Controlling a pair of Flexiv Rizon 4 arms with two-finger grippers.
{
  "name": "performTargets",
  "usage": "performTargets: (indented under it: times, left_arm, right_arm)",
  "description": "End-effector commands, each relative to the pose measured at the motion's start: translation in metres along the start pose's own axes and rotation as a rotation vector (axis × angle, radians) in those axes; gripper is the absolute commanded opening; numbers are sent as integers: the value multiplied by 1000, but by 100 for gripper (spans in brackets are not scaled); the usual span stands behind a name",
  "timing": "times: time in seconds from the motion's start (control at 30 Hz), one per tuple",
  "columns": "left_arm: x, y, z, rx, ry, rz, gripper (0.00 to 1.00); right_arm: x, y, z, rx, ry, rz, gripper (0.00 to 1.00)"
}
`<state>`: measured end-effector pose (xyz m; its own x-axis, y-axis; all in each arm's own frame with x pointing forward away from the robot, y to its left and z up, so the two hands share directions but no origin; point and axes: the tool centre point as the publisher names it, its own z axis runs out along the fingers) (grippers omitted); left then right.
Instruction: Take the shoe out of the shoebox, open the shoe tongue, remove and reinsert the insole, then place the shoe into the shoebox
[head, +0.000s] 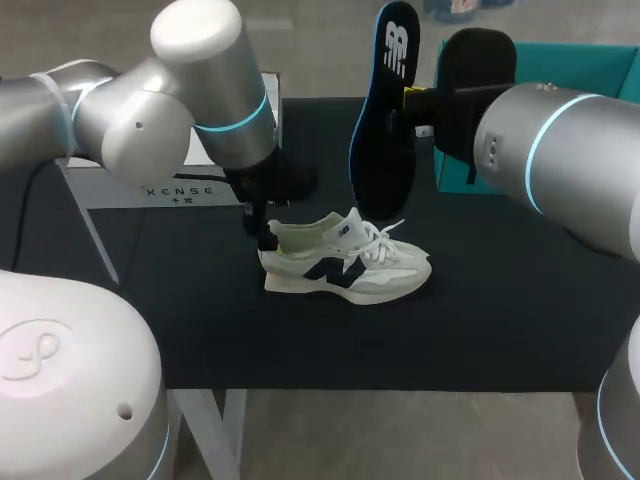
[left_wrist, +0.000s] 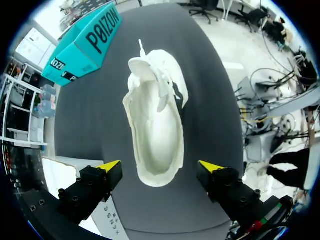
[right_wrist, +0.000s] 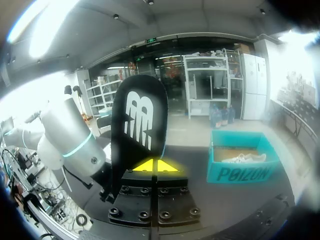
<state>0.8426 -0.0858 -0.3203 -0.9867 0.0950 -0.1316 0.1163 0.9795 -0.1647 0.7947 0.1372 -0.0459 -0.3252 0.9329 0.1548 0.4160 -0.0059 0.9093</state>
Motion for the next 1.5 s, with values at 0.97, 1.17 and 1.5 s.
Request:
performTargets:
  times: [0.97,1.17,1.5]
  left_arm:
    - [-52,-63,77,120,32,64,31]
    - [-47,-68,83,113,73,106,0]
    - [-47,-67,71,147,179,334,0]
  right_arm:
    - [-1,-1,0,1,2,0,0]
    - [-1,-1,0,1,2,0,0]
    - [-1,-1,0,1,2,0,0]
